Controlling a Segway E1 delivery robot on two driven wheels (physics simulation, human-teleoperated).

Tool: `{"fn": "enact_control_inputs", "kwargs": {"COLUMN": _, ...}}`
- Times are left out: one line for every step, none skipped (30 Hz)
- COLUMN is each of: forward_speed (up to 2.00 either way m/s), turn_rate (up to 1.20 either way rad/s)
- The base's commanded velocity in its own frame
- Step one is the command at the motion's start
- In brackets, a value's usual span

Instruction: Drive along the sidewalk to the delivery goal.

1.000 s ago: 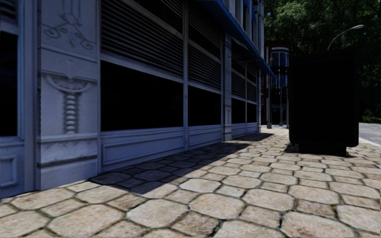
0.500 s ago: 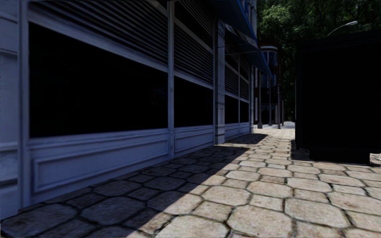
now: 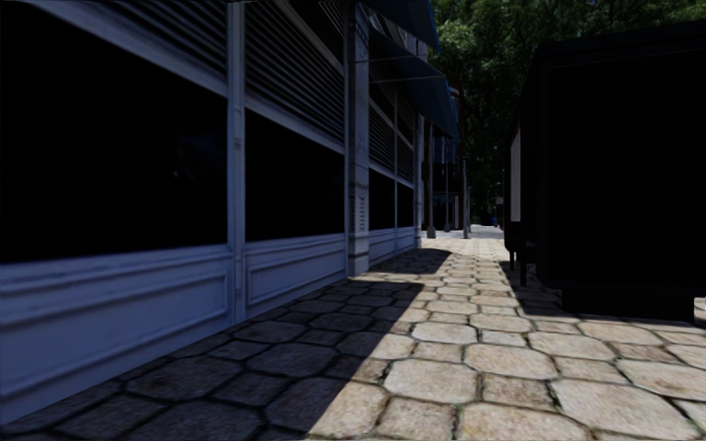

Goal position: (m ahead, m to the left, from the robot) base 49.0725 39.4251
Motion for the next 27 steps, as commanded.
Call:
{"fn": "enact_control_inputs", "kwargs": {"forward_speed": 2.0, "turn_rate": -0.41}}
{"fn": "enact_control_inputs", "kwargs": {"forward_speed": 2.0, "turn_rate": -0.41}}
{"fn": "enact_control_inputs", "kwargs": {"forward_speed": 2.0, "turn_rate": -0.41}}
{"fn": "enact_control_inputs", "kwargs": {"forward_speed": 2.0, "turn_rate": -0.41}}
{"fn": "enact_control_inputs", "kwargs": {"forward_speed": 2.0, "turn_rate": -0.41}}
{"fn": "enact_control_inputs", "kwargs": {"forward_speed": 2.0, "turn_rate": -0.41}}
{"fn": "enact_control_inputs", "kwargs": {"forward_speed": 2.0, "turn_rate": -0.41}}
{"fn": "enact_control_inputs", "kwargs": {"forward_speed": 2.0, "turn_rate": -0.41}}
{"fn": "enact_control_inputs", "kwargs": {"forward_speed": 2.0, "turn_rate": -0.41}}
{"fn": "enact_control_inputs", "kwargs": {"forward_speed": 2.0, "turn_rate": -0.41}}
{"fn": "enact_control_inputs", "kwargs": {"forward_speed": 2.0, "turn_rate": -0.4}}
{"fn": "enact_control_inputs", "kwargs": {"forward_speed": 2.0, "turn_rate": -0.38}}
{"fn": "enact_control_inputs", "kwargs": {"forward_speed": 2.0, "turn_rate": -0.38}}
{"fn": "enact_control_inputs", "kwargs": {"forward_speed": 2.0, "turn_rate": -0.37}}
{"fn": "enact_control_inputs", "kwargs": {"forward_speed": 2.0, "turn_rate": -0.36}}
{"fn": "enact_control_inputs", "kwargs": {"forward_speed": 2.0, "turn_rate": -0.36}}
{"fn": "enact_control_inputs", "kwargs": {"forward_speed": 2.0, "turn_rate": -0.36}}
{"fn": "enact_control_inputs", "kwargs": {"forward_speed": 2.0, "turn_rate": -0.36}}
{"fn": "enact_control_inputs", "kwargs": {"forward_speed": 2.0, "turn_rate": -0.36}}
{"fn": "enact_control_inputs", "kwargs": {"forward_speed": 2.0, "turn_rate": -0.36}}
{"fn": "enact_control_inputs", "kwargs": {"forward_speed": 2.0, "turn_rate": -0.36}}
{"fn": "enact_control_inputs", "kwargs": {"forward_speed": 2.0, "turn_rate": -0.36}}
{"fn": "enact_control_inputs", "kwargs": {"forward_speed": 2.0, "turn_rate": -0.29}}
{"fn": "enact_control_inputs", "kwargs": {"forward_speed": 2.0, "turn_rate": -0.29}}
{"fn": "enact_control_inputs", "kwargs": {"forward_speed": 2.0, "turn_rate": -0.25}}
{"fn": "enact_control_inputs", "kwargs": {"forward_speed": 2.0, "turn_rate": -0.24}}
{"fn": "enact_control_inputs", "kwargs": {"forward_speed": 2.0, "turn_rate": -0.24}}
